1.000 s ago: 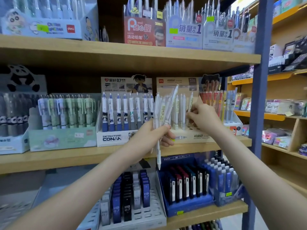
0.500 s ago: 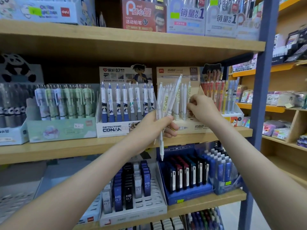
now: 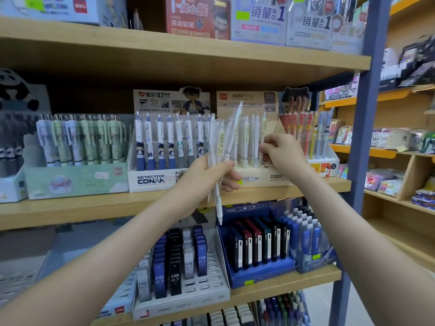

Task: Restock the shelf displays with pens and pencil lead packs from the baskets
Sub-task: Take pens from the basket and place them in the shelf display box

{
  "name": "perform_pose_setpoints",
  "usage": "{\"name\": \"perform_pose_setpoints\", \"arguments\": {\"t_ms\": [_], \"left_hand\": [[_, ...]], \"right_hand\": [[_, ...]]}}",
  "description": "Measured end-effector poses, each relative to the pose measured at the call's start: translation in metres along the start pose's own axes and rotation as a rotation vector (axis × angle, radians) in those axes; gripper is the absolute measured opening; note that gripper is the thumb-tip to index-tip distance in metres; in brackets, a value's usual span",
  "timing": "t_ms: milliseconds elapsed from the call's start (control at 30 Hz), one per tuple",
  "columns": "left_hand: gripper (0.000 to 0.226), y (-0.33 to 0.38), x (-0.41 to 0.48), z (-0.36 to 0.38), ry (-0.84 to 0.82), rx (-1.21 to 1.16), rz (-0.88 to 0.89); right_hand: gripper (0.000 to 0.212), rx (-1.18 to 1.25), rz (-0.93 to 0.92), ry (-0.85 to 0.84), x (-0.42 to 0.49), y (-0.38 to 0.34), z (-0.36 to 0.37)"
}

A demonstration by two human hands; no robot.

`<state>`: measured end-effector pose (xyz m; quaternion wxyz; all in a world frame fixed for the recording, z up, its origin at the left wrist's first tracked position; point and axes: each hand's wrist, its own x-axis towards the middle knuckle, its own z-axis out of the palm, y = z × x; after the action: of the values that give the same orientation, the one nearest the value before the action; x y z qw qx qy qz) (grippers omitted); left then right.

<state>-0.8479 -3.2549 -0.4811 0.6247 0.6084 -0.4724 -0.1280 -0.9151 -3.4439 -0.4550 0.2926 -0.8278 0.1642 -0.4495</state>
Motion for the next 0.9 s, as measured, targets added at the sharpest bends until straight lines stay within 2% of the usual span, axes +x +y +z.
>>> {"name": "perform_pose_setpoints", "arguments": {"t_ms": [167,333,433,500,533,600,700,900], "left_hand": [[0.019,-0.001,0.002,0.001,0.008,-0.016,0.002],[0.024,-0.001,0.001,0.000,0.024,-0.004,0.015],[0.019,0.001,-0.001,0.001,0.003,-0.028,0.003],[0.021,0.001,-0.002,0.002,-0.026,-0.026,-0.002],[0.022,0.002,-0.002,0.003,-0.042,-0.019,-0.003],[0.021,0.004,-0.003,0.005,-0.083,-0.005,0.000],[0.017,0.006,-0.006,0.012,-0.151,0.012,0.004],[0.024,0.008,-0.005,0.019,-0.167,-0.029,0.011]], "right_hand": [[0.011,-0.129,-0.008,-0.076,0.002,-0.001,-0.003],[0.019,-0.214,-0.010,-0.061,0.000,-0.001,0.001],[0.021,-0.060,0.033,0.062,-0.006,-0.003,0.000],[0.017,0.133,-0.042,0.210,-0.019,-0.010,-0.005],[0.014,0.241,-0.092,0.231,-0.027,-0.014,-0.007],[0.013,0.416,-0.143,0.115,-0.042,-0.027,-0.011],[0.014,0.458,-0.142,-0.131,-0.057,-0.040,-0.011],[0.016,0.521,-0.101,-0.145,-0.059,-0.042,-0.024]]}}
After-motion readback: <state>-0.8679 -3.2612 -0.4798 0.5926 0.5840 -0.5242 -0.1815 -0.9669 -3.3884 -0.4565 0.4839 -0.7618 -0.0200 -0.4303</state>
